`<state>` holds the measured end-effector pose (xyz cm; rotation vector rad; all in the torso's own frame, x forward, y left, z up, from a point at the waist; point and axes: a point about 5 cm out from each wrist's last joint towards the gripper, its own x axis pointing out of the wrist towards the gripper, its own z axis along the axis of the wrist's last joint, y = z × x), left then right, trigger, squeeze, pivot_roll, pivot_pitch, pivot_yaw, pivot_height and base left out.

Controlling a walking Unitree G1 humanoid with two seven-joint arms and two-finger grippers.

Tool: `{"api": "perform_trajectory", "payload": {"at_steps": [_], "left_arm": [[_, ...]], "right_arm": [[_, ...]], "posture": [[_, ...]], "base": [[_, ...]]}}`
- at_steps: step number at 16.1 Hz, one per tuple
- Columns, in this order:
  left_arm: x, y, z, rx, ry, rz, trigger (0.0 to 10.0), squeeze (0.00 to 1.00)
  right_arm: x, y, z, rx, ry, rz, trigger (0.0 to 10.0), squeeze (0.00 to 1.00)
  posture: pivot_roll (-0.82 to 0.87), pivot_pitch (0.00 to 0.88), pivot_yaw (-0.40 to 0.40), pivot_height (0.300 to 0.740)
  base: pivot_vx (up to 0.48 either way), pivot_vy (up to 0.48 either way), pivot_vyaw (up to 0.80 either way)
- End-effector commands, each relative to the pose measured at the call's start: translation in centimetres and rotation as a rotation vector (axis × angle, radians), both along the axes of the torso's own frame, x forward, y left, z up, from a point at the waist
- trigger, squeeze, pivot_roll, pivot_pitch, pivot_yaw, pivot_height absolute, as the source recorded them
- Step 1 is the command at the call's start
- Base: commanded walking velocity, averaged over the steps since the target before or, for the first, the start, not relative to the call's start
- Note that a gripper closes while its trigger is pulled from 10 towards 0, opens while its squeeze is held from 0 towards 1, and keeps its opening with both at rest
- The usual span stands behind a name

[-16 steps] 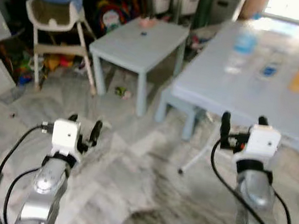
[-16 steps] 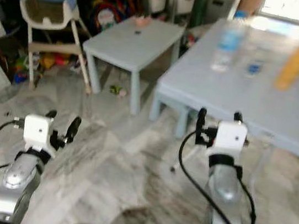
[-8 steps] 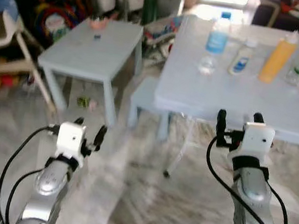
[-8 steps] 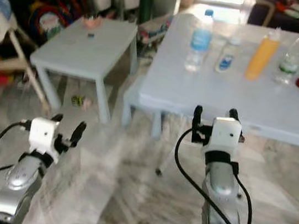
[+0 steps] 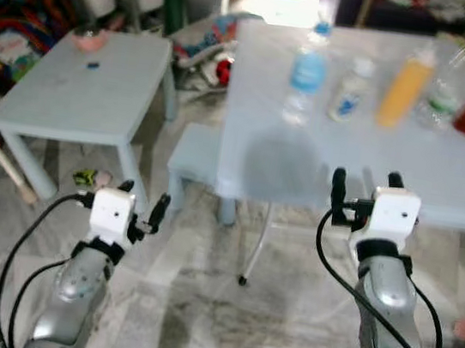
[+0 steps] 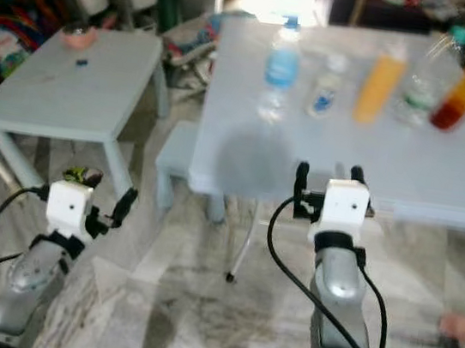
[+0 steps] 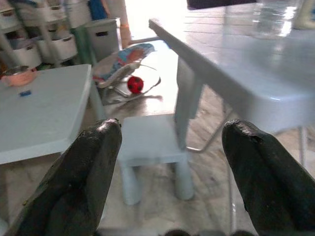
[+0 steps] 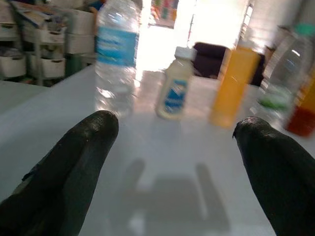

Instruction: Restocking fridge

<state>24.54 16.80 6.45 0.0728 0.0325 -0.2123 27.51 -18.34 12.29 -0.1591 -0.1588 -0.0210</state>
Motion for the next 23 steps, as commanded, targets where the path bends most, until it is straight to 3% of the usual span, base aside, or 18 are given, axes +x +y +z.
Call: {"api": "perform_trajectory", "payload": {"at_steps": [1,3,11,12,15,20,23], "left_arm": [[-0.2,0.5,0.0,0.005,0.005,0.009,10.0,0.0],[0.0,0.7,0.0,-0.028,0.008,0.042,10.0,0.0],[0.2,1.1,-0.3,-0.011,0.019,0.057,10.0,0.0],[0.2,1.3,-0.3,-0.021,0.021,0.066,10.0,0.0],[0.3,2.3,-0.2,-0.062,0.024,0.134,10.0,0.0],[0.1,2.7,-0.1,-0.061,0.024,0.157,10.0,0.0],[0.0,2.8,-0.1,-0.049,0.027,0.164,10.0,0.0]], "right_arm": [[0.2,0.8,0.2,0.006,-0.008,0.024,10.0,0.0],[0.5,1.1,0.4,0.022,-0.018,0.047,10.0,0.0],[1.3,1.3,0.5,0.015,-0.021,0.068,10.0,0.0],[1.7,1.7,1.4,0.044,-0.043,0.089,10.0,0.0],[2.0,2.9,2.9,0.004,-0.109,0.177,10.0,0.0],[1.2,3.6,1.6,0.015,-0.068,0.213,10.0,0.0],[1.4,4.4,2.0,-0.026,-0.077,0.255,10.0,0.0]], "posture": [[-0.01,0.035,0.028,0.74],[-0.01,0.028,0.024,0.74],[0.0,0.016,0.015,0.74],[0.0,0.018,0.015,0.74],[0.01,0.023,0.012,0.74],[0.01,0.029,0.015,0.74],[0.01,0.05,0.019,0.74]], "base": [[0.3,-0.371,0.0],[0.369,-0.3,0.0],[0.392,-0.108,0.0],[0.349,0.0,0.0],[0.0,0.0,0.25],[0.0,0.0,0.38],[0.0,0.0,0.51]]}}
